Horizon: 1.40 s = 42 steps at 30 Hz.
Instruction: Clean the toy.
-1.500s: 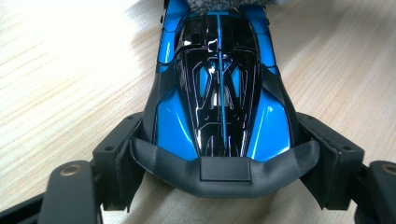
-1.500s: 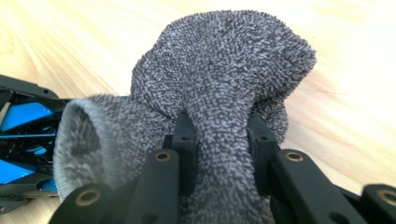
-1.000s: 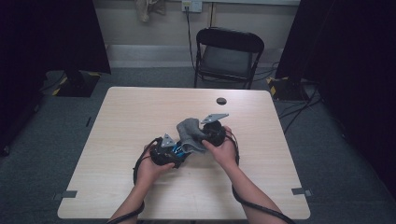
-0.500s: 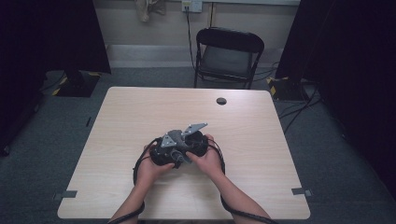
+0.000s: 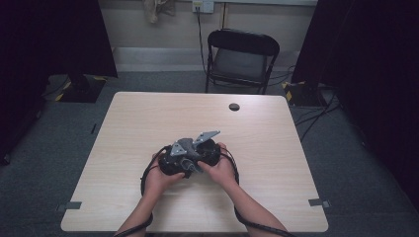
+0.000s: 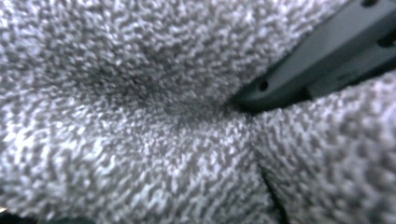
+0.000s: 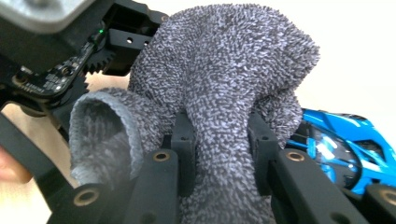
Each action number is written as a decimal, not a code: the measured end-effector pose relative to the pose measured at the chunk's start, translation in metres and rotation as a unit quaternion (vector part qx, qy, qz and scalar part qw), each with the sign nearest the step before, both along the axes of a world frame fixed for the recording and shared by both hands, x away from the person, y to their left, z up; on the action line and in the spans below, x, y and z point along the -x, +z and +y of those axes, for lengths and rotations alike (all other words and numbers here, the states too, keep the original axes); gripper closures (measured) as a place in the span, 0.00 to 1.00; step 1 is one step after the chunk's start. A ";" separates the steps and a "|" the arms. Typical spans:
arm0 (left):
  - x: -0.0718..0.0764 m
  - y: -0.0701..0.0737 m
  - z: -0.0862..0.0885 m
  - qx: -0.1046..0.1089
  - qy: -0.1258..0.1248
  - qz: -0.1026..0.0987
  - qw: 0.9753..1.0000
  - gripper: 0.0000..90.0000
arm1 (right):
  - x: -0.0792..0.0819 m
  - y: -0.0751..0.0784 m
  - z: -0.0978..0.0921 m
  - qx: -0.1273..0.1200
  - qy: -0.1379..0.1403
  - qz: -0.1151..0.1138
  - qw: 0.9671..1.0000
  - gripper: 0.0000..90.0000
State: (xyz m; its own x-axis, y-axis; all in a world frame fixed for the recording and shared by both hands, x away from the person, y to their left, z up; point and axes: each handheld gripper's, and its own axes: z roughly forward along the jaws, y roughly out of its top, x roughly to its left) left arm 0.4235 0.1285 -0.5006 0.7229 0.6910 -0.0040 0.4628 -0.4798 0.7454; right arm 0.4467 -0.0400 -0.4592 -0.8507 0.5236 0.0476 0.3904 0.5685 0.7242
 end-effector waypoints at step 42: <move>0.000 0.000 0.000 0.002 0.000 0.001 1.000 0.27 | -0.065 -0.010 -0.048 0.011 -0.107 0.003 0.994 0.78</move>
